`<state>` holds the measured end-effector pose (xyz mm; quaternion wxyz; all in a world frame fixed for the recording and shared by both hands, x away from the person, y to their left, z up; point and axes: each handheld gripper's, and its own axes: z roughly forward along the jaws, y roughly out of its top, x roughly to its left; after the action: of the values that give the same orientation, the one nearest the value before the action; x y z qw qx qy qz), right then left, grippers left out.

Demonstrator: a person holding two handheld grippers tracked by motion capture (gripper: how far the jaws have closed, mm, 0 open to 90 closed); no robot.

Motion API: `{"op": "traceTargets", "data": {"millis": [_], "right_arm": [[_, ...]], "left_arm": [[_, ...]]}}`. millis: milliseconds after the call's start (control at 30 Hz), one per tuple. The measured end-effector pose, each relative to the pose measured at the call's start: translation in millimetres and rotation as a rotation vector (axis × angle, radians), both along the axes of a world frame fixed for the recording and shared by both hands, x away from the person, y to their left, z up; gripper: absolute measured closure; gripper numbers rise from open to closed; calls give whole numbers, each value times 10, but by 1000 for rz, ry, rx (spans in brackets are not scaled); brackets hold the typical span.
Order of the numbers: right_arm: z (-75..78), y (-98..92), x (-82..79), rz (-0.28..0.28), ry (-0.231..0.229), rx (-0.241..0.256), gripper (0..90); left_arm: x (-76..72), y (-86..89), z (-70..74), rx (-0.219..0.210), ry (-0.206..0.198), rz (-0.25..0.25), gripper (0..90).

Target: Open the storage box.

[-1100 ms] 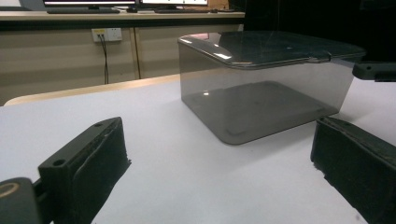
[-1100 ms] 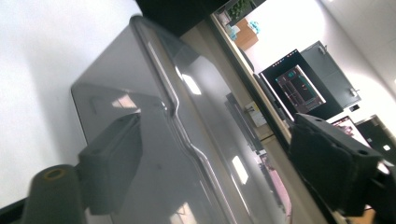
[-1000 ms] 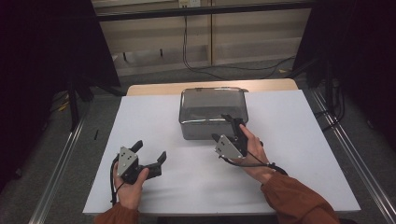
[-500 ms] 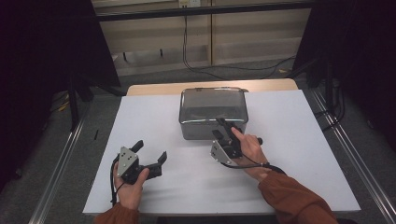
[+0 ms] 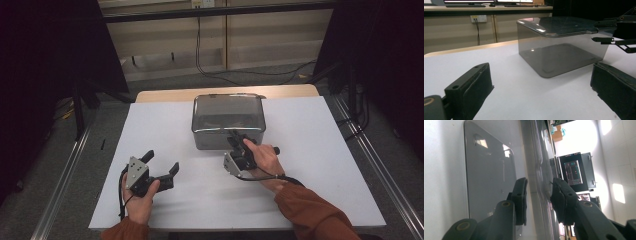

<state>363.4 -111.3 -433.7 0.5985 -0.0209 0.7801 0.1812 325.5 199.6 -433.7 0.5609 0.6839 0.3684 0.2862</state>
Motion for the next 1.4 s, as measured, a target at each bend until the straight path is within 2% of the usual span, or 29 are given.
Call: {"op": "traceTargets", "data": {"millis": [267,433,667,900,1033,1067,1133,1200,1300,1400], "right_arm": [[16,2,-1,15,-16,-2,764],[23,0,1,17,-26,-10,772],[43,-9,-4,13,-26,-6,779],[133,-39,8,13,-32,10,788],[115,-29,9,15,-34,4,788],[117,-26,8,16,-37,7,789],[131,-26,8,15,-41,10,790],[143,-34,10,15,-45,16,791],[145,-36,9,16,-46,21,791],[143,-30,11,17,-50,21,791]], "left_arm": [[5,1,1,0,-1,-3,33],[9,-1,-7,2,13,-7,33],[4,-6,-11,7,11,-11,33],[5,1,-12,13,2,0,22],[21,1,-17,10,16,-27,23],[26,-4,-12,-15,15,-53,22],[35,-8,-11,-7,16,-58,25],[53,3,-11,-23,23,-69,38],[77,14,-10,-34,29,-54,43],[102,12,-4,-22,23,-38,51]]}}
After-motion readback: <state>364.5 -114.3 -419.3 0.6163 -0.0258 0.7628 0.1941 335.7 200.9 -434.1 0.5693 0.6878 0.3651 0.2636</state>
